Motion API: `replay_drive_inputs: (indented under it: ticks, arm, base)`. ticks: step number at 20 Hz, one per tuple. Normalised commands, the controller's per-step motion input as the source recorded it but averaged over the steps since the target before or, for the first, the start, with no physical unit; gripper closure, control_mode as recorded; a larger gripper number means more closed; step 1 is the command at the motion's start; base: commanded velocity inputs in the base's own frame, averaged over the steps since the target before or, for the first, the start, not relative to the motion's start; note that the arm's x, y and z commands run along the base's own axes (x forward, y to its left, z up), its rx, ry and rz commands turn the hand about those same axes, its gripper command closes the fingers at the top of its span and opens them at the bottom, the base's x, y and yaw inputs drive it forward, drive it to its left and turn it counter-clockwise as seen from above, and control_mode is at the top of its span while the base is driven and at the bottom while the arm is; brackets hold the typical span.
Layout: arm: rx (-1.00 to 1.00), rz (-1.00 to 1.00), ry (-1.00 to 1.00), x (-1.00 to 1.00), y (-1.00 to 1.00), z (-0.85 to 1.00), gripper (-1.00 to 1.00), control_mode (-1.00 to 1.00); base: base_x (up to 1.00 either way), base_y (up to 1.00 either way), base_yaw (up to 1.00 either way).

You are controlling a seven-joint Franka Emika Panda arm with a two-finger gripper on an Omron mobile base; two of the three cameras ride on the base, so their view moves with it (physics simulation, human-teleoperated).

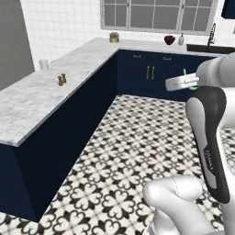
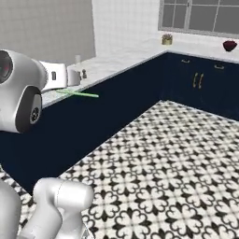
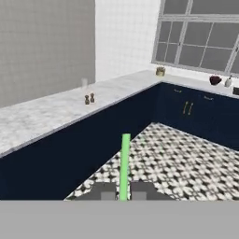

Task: Take a straw from the drawer in front and place it inside the glass cup on the dining counter.

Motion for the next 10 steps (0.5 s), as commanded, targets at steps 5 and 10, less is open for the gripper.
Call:
replay_drive_inputs:
  ticks: [5, 10]
  arm:
    - [0.00, 0.00, 0.00, 0.00, 0.00, 0.00, 1.00, 1.00]
    - [0.00, 0.00, 0.00, 0.00, 0.00, 0.00, 1.00, 1.00]
  base:
    - [-0.04, 1.00, 0.39]
    - [0.02, 1.00, 0.25]
